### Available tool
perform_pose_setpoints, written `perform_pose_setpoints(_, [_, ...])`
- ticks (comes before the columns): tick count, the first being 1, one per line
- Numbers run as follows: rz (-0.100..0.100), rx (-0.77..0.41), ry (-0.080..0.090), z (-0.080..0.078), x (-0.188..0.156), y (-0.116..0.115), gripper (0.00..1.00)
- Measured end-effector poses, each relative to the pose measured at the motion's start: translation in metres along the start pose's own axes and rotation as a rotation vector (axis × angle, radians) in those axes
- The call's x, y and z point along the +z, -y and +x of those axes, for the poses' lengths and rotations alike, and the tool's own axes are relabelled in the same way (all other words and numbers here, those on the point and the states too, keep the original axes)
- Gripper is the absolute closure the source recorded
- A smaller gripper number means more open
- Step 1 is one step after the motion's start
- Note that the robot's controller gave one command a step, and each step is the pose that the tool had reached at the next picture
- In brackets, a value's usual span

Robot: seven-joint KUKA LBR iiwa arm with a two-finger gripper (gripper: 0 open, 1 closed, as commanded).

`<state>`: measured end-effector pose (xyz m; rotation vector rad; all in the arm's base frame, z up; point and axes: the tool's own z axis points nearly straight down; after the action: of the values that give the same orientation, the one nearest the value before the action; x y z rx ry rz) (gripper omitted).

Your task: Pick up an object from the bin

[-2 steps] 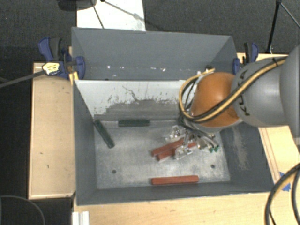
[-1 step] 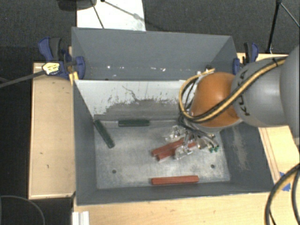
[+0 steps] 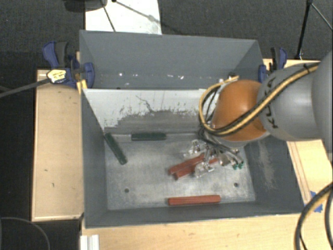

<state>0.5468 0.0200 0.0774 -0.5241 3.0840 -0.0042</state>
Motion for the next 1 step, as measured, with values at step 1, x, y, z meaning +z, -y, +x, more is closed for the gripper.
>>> perform_pose_setpoints(1, [-0.005,-0.001,-0.012,0.0021,-0.0122,-0.0013,1.00])
